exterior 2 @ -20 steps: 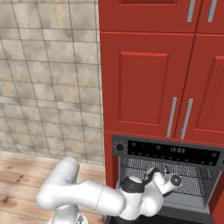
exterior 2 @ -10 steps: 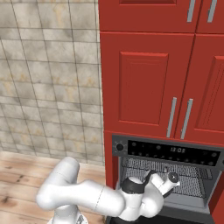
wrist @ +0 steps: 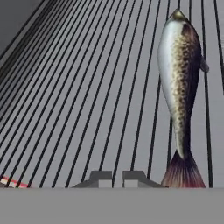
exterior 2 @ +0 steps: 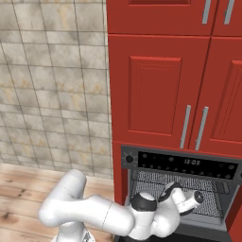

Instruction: Take the fish from the oven and place it on the plate on the counter.

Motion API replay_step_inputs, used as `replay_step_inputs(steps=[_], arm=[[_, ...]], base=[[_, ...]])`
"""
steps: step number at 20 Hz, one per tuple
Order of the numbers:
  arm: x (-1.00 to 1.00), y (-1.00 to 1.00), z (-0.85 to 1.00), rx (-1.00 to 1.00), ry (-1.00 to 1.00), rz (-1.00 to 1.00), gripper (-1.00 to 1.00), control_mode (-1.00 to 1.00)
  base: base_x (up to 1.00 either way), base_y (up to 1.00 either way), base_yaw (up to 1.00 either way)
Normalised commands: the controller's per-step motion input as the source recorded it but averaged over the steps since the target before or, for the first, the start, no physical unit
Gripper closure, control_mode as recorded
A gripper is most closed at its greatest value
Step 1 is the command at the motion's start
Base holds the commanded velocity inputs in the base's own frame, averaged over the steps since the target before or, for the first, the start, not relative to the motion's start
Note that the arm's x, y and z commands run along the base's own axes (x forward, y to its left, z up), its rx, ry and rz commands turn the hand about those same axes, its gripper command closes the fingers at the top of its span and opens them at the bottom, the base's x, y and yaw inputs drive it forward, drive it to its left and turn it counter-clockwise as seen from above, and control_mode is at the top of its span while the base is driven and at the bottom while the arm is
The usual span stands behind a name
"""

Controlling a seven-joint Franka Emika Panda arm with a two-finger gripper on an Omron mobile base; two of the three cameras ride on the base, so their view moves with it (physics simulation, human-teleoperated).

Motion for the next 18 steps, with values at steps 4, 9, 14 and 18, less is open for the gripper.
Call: replay_step_inputs(steps=[4, 9, 14, 18], arm=[[-1.0, -0.12, -1.0, 0.04, 0.02, 0.0, 1.0, -1.0], [-1.0, -0.54, -1.0, -0.08, 0.09, 0.09, 1.0, -1.0], [-1.0, -0.62, -1.0, -0.09, 0.12, 0.09, 1.0, -1.0], [-1.0, -0.48, -1.0, -0.14, 0.14, 0.04, 1.0, -1.0]], base=[[0.0, 0.0, 0.0], [0.0, 0.0, 0.0], [0.0, 0.0, 0.0], [0.0, 0.0, 0.0]])
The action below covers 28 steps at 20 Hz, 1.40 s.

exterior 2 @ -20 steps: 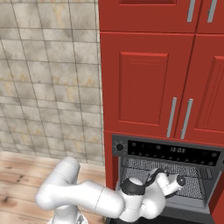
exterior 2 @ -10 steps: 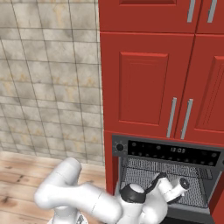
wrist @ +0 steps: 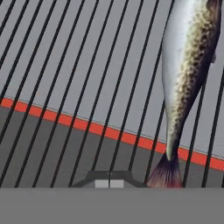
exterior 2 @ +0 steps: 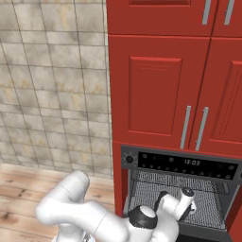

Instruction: Take the fish from the oven and place it on the plate on the counter.

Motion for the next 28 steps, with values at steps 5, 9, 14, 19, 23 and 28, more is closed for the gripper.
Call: replay_step_inputs(steps=[5, 9, 14, 19, 23, 28], arm=[[-1.0, -0.42, -1.0, -0.2, 0.22, 0.02, 1.0, -1.0], [-1.0, -0.53, -1.0, -0.17, 0.33, 0.01, 1.0, -1.0], [-1.0, -0.63, -1.0, -0.13, 0.4, 0.01, 1.0, -1.0], [-1.0, -0.7, -1.0, -0.08, 0.39, 0.01, 1.0, -1.0], [-1.0, -0.9, -0.53, 0.11, 0.03, 0.04, 1.0, -1.0], [-1.0, -0.89, 0.46, 0.26, -0.09, 0.06, 1.0, -1.0]], base=[[0.0, 0.0, 0.0], [0.0, 0.0, 0.0], [0.0, 0.0, 0.0], [0.0, 0.0, 0.0], [0.0, 0.0, 0.0], [0.0, 0.0, 0.0]])
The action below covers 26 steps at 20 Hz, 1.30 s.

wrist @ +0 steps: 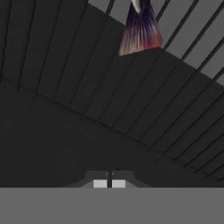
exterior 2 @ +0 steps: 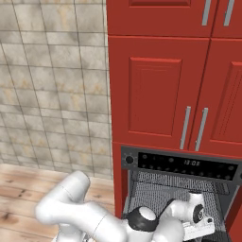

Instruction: Take the fish from the oven and place it on the plate on the counter.

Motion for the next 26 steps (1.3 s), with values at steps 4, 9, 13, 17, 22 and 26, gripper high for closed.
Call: replay_step_inputs(steps=[4, 9, 13, 17, 22, 26], arm=[[-0.86, -0.58, 1.0, 0.34, -0.25, 0.04, 1.0, -1.0], [-0.17, -0.11, 1.0, 0.32, -0.33, 0.01, 1.0, -1.0], [0.13, 0.16, 0.83, 0.27, -0.33, 0.0, 1.0, -1.0], [0.27, 0.45, 0.16, 0.25, -0.43, 0.01, 1.0, -1.0], [0.26, 0.35, 0.0, 0.29, -0.56, 0.11, -1.0, -1.0], [0.28, 0.12, -0.06, 0.36, -0.44, 0.17, -1.0, -1.0]], base=[[0.0, 0.0, 0.0], [0.0, 0.0, 0.0], [0.0, 0.0, 0.0], [0.0, 0.0, 0.0], [0.0, 0.0, 0.0], [0.0, 0.0, 0.0]])
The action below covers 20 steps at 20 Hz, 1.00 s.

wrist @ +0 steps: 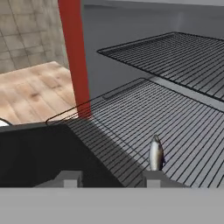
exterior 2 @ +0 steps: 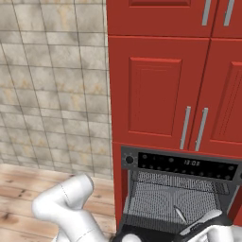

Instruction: Take the fish from the oven and place it on the plate on the counter.

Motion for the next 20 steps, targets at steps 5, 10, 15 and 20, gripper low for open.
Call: replay_step_inputs(steps=[5, 10, 15, 20], arm=[[0.29, 0.0, -0.17, 0.36, -0.1, 0.13, -1.0, -1.0], [0.26, 0.02, -0.39, 0.14, 0.08, 0.05, -1.0, -1.0], [0.34, 0.05, -0.54, 0.0, 0.14, 0.0, -1.0, -1.0], [0.12, 0.26, -0.79, 0.02, 0.04, 0.0, -1.0, -1.0]], base=[[0.0, 0.0, 0.0], [0.0, 0.0, 0.0], [0.0, 0.0, 0.0], [0.0, 0.0, 0.0]])
